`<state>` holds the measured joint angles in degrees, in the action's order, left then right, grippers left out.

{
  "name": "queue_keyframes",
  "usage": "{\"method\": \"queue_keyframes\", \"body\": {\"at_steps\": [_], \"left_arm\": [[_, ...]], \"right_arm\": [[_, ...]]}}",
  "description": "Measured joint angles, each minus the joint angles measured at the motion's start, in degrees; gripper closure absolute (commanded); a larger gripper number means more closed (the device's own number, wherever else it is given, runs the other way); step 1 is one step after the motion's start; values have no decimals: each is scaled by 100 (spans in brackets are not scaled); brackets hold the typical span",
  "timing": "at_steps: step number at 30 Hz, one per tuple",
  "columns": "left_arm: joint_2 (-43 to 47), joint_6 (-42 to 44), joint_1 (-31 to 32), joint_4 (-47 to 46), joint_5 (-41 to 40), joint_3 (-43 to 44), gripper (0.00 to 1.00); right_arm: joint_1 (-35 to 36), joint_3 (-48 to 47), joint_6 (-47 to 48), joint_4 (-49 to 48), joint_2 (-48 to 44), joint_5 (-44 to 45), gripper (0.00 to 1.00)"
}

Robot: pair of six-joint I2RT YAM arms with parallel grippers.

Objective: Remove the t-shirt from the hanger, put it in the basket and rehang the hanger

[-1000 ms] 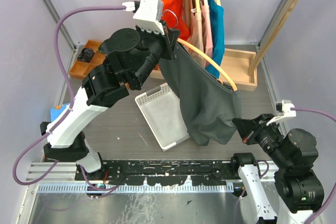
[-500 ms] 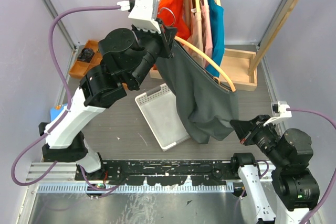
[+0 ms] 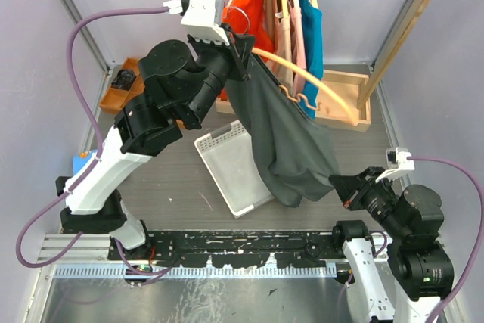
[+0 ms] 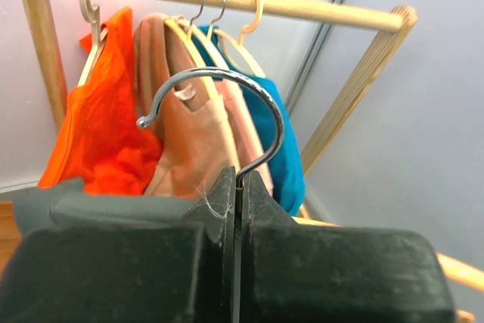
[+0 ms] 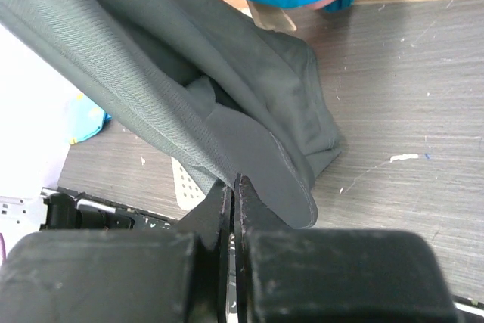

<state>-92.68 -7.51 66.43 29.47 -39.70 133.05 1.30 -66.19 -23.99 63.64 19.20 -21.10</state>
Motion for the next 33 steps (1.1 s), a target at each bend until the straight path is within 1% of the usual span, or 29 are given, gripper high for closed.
{"method": "queue_keyframes", "body": {"at_steps": [3,11,12,13,14,15,19,23,27,29,33], "left_arm": [[9,-120,4,-214,-7,2,100],[28,-177,26,-260,17,2,100],[28,-181,26,-260,24,2,100],[28,-197,26,-258,46,2,100],[28,-208,24,-258,68,2,100],[28,-225,24,-254,101,2,100],[28,-323,0,-201,291,17,100],[-20,-466,-17,155,562,205,100],[-48,-597,2,527,743,299,100],[-35,-616,22,599,765,205,100],[63,-623,52,632,728,-271,100]], "right_arm": [[0,164,-17,50,-61,-2,99],[0,201,-42,22,-81,-22,99],[0,190,-42,24,-79,-22,95],[0,170,-42,22,-68,-22,85],[0,116,-39,28,-42,-24,72],[0,44,-31,28,7,-44,65],[0,-608,52,146,433,-87,57],[0,-1580,275,92,1010,-59,55],[0,-2256,511,83,1349,28,53],[0,-2551,640,105,1475,114,50],[0,-2979,876,162,1628,278,45]]}}
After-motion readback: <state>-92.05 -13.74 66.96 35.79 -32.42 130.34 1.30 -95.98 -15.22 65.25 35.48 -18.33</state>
